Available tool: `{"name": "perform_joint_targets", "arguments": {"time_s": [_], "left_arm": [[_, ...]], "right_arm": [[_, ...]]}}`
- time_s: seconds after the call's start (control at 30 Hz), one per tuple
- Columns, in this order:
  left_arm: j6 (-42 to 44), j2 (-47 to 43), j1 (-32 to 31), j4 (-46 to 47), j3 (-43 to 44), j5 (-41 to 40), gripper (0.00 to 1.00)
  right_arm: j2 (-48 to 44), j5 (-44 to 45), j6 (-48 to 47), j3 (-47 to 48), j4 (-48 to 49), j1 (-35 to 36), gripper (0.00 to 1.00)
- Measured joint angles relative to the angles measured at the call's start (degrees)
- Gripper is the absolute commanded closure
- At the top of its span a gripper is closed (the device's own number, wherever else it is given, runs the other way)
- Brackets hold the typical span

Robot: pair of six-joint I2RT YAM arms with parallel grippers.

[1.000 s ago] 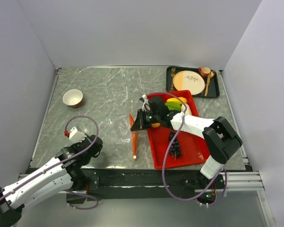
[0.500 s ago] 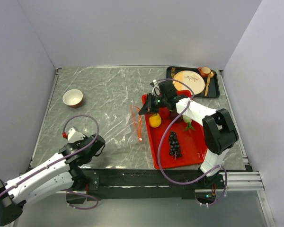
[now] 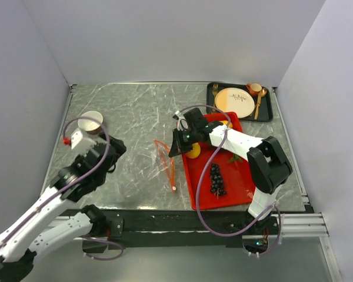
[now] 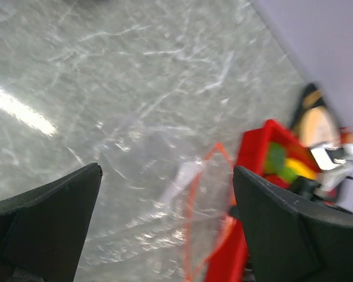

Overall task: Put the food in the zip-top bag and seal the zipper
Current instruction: Adjust the zipper food storage bag at the center of the board.

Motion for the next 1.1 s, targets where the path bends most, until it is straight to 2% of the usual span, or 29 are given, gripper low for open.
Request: {"name": "perform_joint_targets", "arguments": {"time_s": [0.1, 0.27, 0.4, 0.57, 0.67, 0.93, 1.03, 1.1], "left_arm": [[8.0, 5.2, 7.9, 6.0, -1.0, 6.4, 0.01], [20.4, 11.6, 22.0, 17.2, -6.5, 23.6, 0.01], [25.9, 16.2, 28.9, 24.6, -9.3, 34.5, 0.01], [30.4, 18.9, 30.5, 33.0, -13.3, 43.4, 0.02], [31.6, 22.2, 30.8, 37.1, -14.2, 47.2, 0.09], [32.5, 25.4, 31.2, 41.7, -17.9, 48.8, 0.11], [32.7, 26.4, 31.5, 42.4, -18.4, 48.6, 0.23], [32.8, 27.1, 31.6, 42.9, -18.4, 48.5, 0.36]], "right_arm": [[0.0, 1.4, -1.0, 0.0, -1.5, -0.1, 1.00], [0.0, 3.4, -2.1, 0.6, -3.8, -0.1, 1.00], [0.0, 3.8, -2.3, 1.2, -4.4, -0.1, 1.00], [0.0, 3.7, -2.3, 1.2, -4.7, -0.1, 0.99], [0.0, 3.5, -2.3, 1.2, -4.7, -0.1, 0.99], [0.0, 2.6, -1.8, 1.2, -4.6, -0.1, 0.97], [0.0, 2.2, -1.8, 1.2, -4.5, -0.1, 0.97], [0.0, 2.2, -1.7, 1.2, -4.5, -0.1, 0.97]]}}
